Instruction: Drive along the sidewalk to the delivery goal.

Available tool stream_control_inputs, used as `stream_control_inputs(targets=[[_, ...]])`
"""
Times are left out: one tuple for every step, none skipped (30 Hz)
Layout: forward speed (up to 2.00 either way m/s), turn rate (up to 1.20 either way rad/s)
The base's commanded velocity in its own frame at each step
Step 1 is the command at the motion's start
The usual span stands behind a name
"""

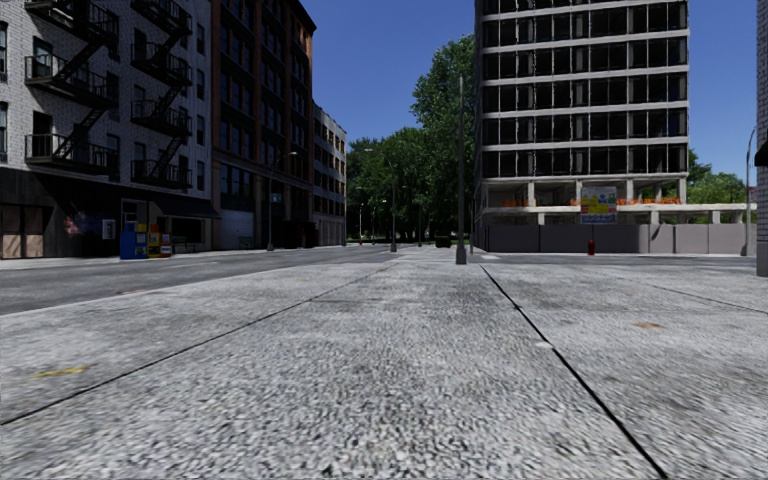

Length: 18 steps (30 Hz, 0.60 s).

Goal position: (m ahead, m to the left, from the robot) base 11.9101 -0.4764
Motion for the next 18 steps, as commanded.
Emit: stream_control_inputs(targets=[[2.0, 0.0], [2.0, 0.0], [2.0, 0.0], [2.0, 0.0], [2.0, 0.0], [2.0, 0.0], [2.0, 0.0], [2.0, 0.0], [2.0, 0.0], [2.0, 0.0], [2.0, 0.0], [2.0, 0.0], [2.0, 0.0], [2.0, 0.0], [2.0, 0.0], [2.0, 0.0], [2.0, 0.0], [2.0, 0.0]])
